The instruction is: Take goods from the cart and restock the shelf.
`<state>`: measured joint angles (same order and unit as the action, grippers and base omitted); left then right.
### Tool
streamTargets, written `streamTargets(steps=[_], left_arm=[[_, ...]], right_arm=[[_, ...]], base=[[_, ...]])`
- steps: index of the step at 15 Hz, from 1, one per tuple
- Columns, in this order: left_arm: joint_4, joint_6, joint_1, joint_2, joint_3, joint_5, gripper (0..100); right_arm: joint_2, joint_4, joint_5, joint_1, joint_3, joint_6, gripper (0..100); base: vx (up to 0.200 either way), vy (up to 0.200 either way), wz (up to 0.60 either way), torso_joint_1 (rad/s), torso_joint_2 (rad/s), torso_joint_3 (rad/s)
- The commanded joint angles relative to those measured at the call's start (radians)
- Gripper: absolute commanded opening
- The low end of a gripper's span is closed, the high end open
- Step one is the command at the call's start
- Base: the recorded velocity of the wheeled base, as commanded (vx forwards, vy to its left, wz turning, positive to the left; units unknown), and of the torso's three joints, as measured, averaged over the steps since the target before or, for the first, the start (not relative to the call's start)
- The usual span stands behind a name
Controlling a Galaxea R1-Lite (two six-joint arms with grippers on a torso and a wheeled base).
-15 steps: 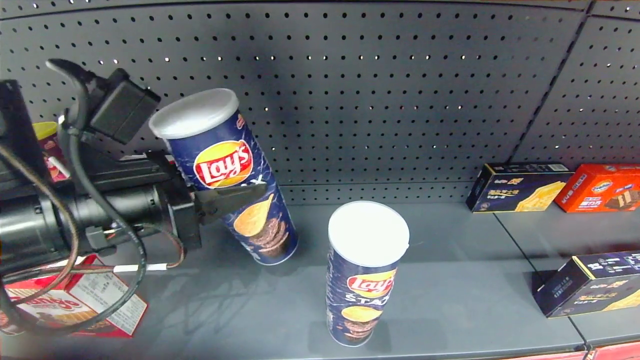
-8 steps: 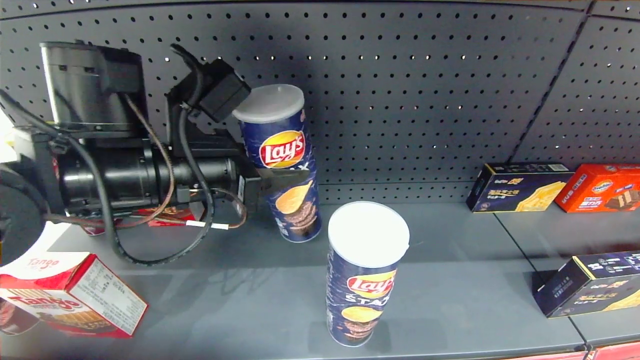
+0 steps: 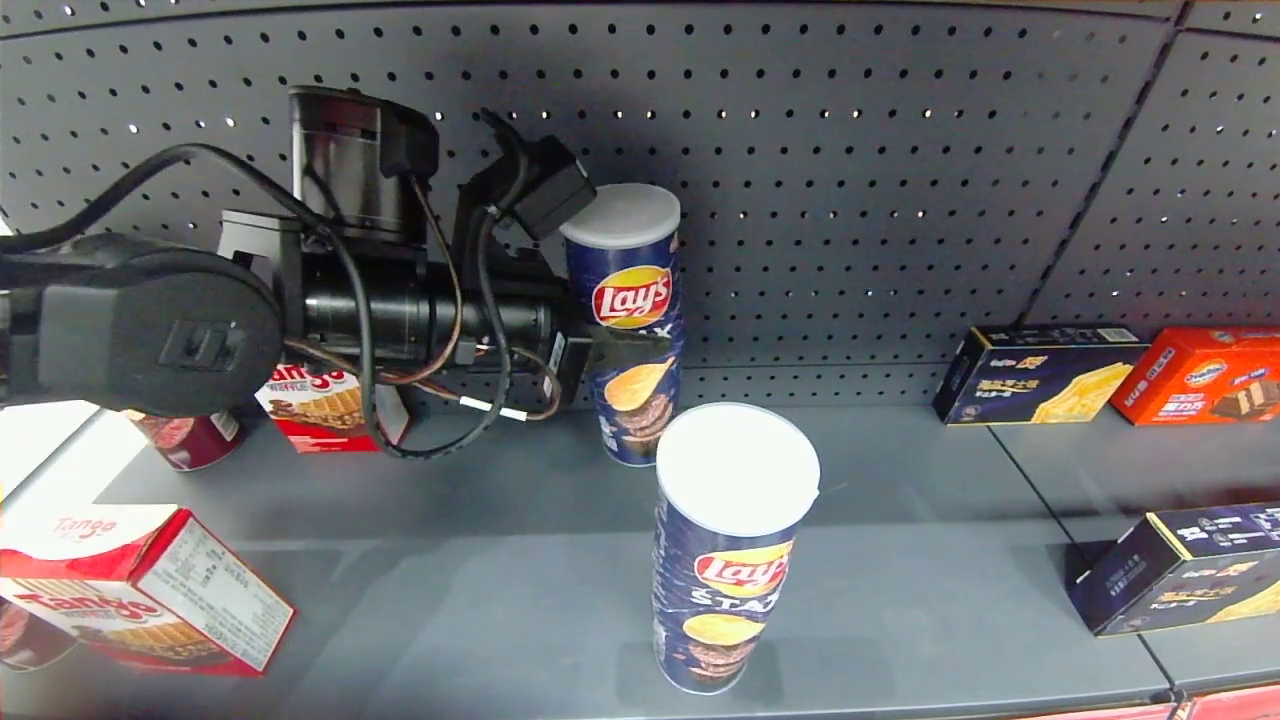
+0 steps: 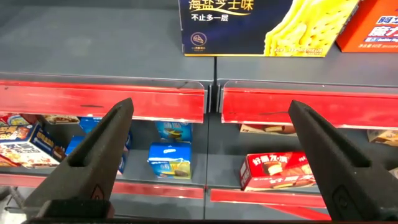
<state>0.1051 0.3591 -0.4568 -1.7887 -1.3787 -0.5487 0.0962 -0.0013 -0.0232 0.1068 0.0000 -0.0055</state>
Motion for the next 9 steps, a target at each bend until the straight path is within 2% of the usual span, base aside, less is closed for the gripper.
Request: streamTargets(steps=[1,9], left_arm=[[-0.001,0.0,0.0,-0.069,-0.04,-0.004,0],[-0.002,0.001,0.0,-0.17,-0.132,-0.005,0]], right_arm=[[0.004,0.0,0.0,0.001,0.0,-0.001,100],[0.005,0.0,0.0,0.001,0.0,-0.001,100]], base=[[0.0,0.0,0.0,0.0,0.0,0.0],[0.0,0.0,0.0,0.0,0.0,0.0]])
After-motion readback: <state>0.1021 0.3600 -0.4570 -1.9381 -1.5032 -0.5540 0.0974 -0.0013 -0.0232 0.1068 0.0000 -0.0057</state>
